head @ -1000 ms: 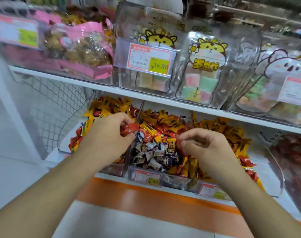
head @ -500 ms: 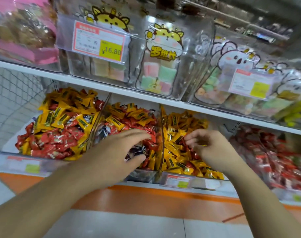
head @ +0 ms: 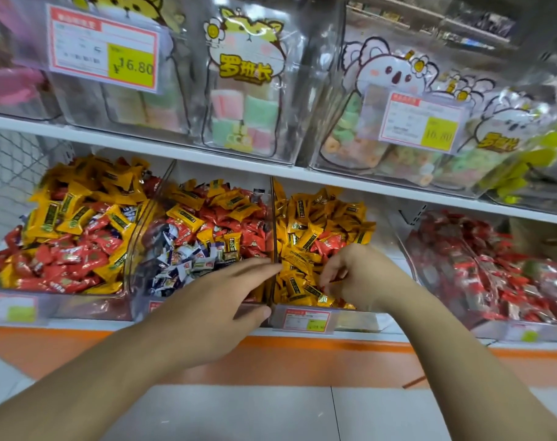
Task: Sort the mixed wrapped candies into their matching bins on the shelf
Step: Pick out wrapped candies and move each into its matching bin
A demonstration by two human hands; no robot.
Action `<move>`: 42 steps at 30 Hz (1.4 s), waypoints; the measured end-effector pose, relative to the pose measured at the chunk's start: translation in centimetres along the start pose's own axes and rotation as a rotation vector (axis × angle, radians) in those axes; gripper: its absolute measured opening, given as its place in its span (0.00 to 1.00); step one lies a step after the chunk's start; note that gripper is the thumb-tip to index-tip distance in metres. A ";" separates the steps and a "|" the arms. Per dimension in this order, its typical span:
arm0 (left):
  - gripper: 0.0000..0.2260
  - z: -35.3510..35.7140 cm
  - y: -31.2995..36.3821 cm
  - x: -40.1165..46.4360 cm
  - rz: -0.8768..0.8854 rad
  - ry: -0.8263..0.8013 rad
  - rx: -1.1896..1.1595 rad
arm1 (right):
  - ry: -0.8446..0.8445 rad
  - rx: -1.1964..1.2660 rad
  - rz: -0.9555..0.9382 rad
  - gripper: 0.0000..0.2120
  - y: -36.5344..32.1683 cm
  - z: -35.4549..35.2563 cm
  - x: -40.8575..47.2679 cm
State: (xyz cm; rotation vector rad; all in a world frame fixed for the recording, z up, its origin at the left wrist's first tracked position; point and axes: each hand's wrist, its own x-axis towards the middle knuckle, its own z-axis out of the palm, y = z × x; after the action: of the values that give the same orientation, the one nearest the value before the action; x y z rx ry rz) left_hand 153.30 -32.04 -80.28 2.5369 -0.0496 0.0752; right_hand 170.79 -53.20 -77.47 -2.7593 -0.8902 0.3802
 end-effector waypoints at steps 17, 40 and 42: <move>0.15 -4.1 0.5 -1.3 -0.172 0.351 -0.375 | 0.229 0.712 -0.306 0.07 -12.1 -0.1 -2.6; 0.26 -6.5 -2.5 -2.0 -0.126 0.159 0.059 | 0.580 0.470 0.073 0.13 -0.5 -1.4 1.1; 0.28 -5.1 -1.5 -1.4 -0.089 0.085 0.019 | 0.558 0.431 0.120 0.16 1.2 -1.4 0.9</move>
State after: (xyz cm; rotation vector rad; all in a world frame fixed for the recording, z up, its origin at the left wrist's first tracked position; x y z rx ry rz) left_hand 151.76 -27.87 -77.01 2.5477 0.0974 0.1485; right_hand 172.55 -53.81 -76.68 -2.3274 -0.4392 -0.1659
